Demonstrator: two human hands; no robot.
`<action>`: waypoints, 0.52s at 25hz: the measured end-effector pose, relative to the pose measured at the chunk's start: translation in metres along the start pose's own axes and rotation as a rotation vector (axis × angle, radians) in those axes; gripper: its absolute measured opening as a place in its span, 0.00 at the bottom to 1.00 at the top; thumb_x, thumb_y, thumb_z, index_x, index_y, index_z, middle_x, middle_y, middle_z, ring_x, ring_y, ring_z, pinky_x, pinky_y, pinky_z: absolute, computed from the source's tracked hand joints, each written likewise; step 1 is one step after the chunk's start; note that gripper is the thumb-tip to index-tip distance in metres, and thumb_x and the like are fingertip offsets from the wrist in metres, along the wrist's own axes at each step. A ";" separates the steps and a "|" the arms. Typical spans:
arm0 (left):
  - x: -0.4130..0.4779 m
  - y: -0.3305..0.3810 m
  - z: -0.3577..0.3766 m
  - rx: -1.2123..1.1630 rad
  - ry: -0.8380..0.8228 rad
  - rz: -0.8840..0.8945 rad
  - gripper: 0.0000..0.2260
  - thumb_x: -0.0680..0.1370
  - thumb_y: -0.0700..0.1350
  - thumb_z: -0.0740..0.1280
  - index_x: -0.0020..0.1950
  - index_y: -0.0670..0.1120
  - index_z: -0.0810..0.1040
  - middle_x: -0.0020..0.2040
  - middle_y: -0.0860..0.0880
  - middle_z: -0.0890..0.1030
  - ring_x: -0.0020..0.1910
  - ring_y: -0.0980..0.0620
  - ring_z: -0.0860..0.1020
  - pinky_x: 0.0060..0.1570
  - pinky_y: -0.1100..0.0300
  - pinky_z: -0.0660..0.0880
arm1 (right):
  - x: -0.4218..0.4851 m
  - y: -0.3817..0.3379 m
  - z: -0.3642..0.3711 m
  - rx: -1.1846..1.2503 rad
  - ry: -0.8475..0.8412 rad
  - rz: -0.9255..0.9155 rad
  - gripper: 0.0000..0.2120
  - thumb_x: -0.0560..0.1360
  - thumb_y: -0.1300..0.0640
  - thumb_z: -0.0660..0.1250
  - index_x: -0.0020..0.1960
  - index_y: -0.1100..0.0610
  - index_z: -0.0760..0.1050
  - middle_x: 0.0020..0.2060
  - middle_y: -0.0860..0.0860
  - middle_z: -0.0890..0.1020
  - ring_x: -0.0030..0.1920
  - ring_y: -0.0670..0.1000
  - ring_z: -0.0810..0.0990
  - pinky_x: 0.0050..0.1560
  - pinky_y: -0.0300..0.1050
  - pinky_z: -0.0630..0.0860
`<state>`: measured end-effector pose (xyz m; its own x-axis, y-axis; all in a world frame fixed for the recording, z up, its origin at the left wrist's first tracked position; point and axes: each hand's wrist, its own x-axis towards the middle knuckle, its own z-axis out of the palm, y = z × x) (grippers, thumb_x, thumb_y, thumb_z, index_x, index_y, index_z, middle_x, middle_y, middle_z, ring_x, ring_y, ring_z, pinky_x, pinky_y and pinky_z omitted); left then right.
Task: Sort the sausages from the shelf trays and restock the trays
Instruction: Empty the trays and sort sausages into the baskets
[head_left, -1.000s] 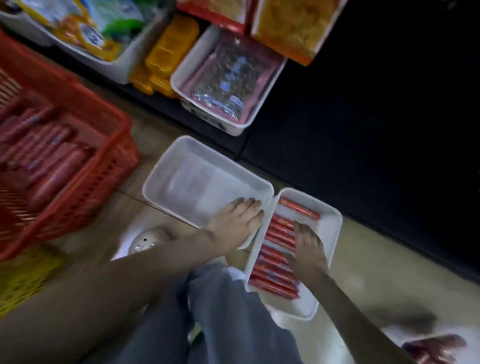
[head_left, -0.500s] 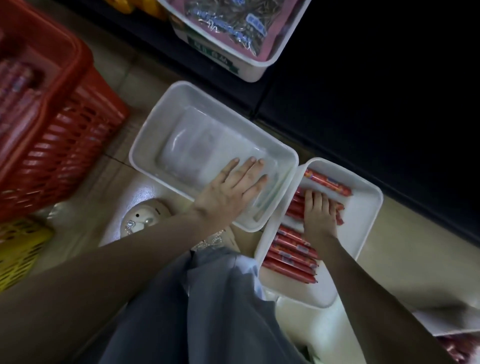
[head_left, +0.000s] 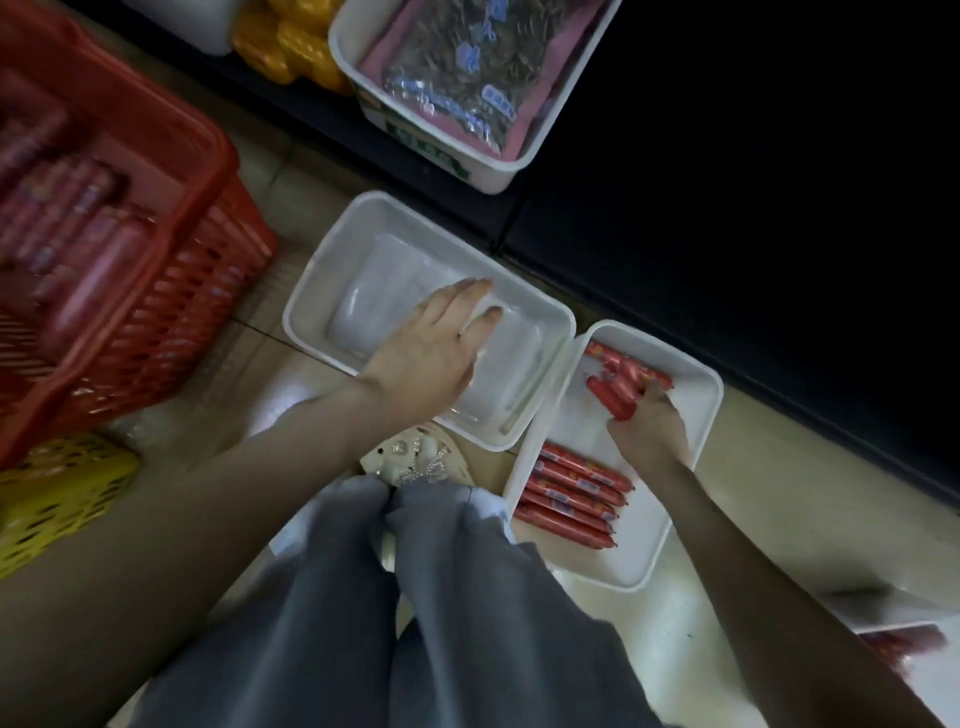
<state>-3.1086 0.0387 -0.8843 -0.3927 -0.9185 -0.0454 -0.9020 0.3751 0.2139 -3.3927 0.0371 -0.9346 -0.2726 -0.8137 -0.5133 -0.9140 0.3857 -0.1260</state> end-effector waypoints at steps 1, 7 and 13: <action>0.003 0.000 -0.025 -0.200 -0.039 -0.105 0.22 0.74 0.40 0.67 0.68 0.40 0.71 0.70 0.39 0.68 0.68 0.41 0.67 0.66 0.50 0.68 | -0.012 -0.010 -0.021 0.221 -0.014 0.062 0.15 0.69 0.62 0.67 0.54 0.58 0.69 0.40 0.54 0.78 0.37 0.56 0.79 0.34 0.43 0.72; -0.006 0.041 -0.187 -1.137 -0.119 -0.515 0.16 0.77 0.48 0.67 0.65 0.52 0.72 0.59 0.46 0.78 0.49 0.57 0.77 0.52 0.63 0.73 | -0.121 -0.102 -0.175 1.222 -0.352 -0.312 0.14 0.70 0.72 0.64 0.54 0.60 0.75 0.45 0.57 0.84 0.46 0.54 0.83 0.48 0.51 0.80; -0.089 0.110 -0.298 -1.637 0.072 -0.401 0.17 0.79 0.46 0.64 0.66 0.51 0.63 0.51 0.44 0.78 0.44 0.47 0.79 0.51 0.43 0.77 | -0.243 -0.172 -0.260 1.495 -0.733 -0.683 0.21 0.66 0.63 0.72 0.58 0.62 0.76 0.51 0.60 0.82 0.53 0.57 0.82 0.56 0.55 0.78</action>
<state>-3.1196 0.1245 -0.5663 -0.1509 -0.9378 -0.3125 0.2034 -0.3389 0.9186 -3.2476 0.0561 -0.5674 0.5512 -0.8026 -0.2280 0.3341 0.4627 -0.8212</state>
